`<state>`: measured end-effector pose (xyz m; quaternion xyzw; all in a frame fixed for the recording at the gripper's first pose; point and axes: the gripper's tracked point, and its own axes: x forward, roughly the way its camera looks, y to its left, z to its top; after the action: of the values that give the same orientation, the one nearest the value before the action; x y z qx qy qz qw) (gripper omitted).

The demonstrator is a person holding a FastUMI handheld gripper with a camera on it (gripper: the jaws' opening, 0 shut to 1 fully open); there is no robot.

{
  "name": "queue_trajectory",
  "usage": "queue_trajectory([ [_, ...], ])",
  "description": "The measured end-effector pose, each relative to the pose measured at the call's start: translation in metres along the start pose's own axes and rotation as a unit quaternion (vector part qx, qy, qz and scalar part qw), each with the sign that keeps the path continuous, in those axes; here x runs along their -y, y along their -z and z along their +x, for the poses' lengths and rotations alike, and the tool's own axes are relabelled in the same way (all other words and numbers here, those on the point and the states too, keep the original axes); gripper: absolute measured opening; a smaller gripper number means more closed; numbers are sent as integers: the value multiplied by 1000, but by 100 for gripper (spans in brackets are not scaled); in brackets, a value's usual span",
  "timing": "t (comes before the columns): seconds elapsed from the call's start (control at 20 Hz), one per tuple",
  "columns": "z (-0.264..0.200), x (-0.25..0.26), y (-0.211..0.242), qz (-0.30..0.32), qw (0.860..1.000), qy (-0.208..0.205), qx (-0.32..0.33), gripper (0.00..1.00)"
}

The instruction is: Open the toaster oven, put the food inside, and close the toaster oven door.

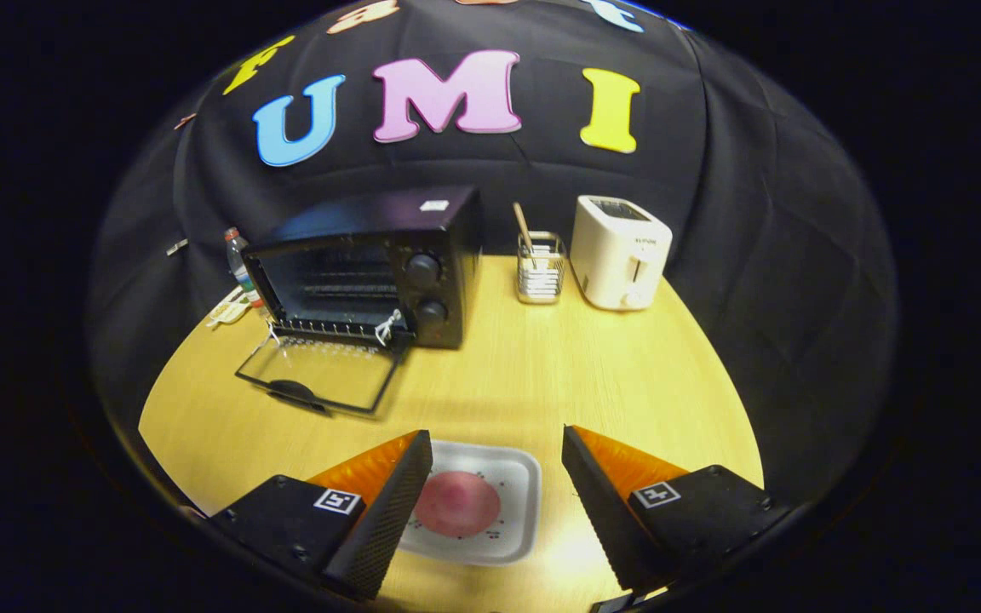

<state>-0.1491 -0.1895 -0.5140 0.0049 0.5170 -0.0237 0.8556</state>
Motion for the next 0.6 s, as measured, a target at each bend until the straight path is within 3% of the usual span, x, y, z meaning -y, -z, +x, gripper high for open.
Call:
queue_trajectory([
  [0.1, 8, 7, 14, 13, 1000, -11, -25, 99],
  [0.4, 35, 17, 61, 50, 991, -27, -123, 80],
  [0.6, 46, 18, 84, 80, 977, -37, -193, 67],
])
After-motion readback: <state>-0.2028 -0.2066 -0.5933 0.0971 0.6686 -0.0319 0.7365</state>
